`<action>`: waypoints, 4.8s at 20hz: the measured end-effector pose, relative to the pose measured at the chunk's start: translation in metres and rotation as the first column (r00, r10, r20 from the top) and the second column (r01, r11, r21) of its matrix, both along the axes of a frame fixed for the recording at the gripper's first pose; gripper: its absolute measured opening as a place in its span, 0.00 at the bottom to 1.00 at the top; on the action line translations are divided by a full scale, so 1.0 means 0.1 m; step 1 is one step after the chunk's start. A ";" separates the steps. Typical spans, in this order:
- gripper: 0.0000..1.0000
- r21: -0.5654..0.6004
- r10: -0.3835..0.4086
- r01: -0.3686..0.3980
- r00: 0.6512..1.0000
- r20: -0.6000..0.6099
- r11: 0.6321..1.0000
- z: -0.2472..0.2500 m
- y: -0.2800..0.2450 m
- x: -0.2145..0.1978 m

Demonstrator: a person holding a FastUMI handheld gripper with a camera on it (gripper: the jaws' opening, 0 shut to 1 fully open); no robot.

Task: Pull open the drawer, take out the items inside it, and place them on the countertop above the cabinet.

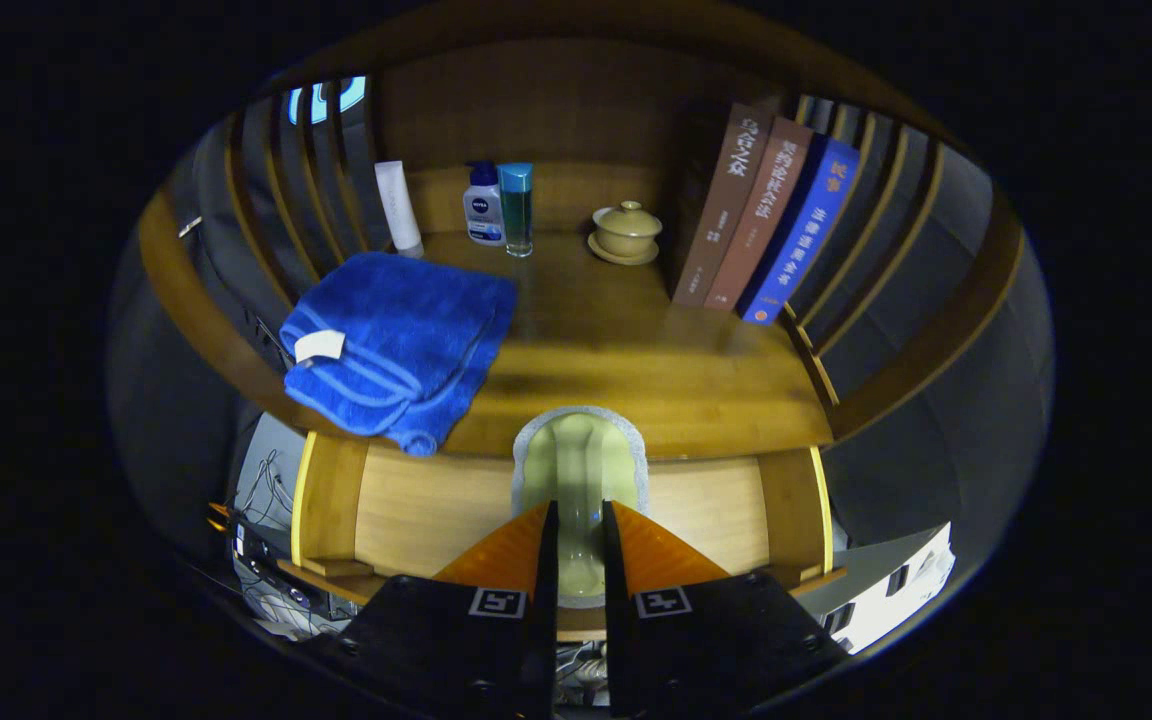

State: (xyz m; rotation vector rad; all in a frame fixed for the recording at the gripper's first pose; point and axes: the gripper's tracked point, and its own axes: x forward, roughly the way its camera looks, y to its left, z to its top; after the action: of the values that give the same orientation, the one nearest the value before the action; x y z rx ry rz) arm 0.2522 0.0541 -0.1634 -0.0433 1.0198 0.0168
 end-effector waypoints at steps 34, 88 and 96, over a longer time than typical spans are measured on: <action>1.00 0.029 -0.033 0.025 0.949 0.313 0.999 0.28 -0.16 0.38; 0.98 0.074 -0.039 -0.017 0.720 0.692 0.997 -1.27 0.11 -1.16; 0.99 0.142 -0.097 0.002 0.736 0.670 0.990 -1.39 0.14 -0.66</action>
State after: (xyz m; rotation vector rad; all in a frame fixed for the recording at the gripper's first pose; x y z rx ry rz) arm 0.1861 0.0681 -0.3022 0.0971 0.2762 0.0178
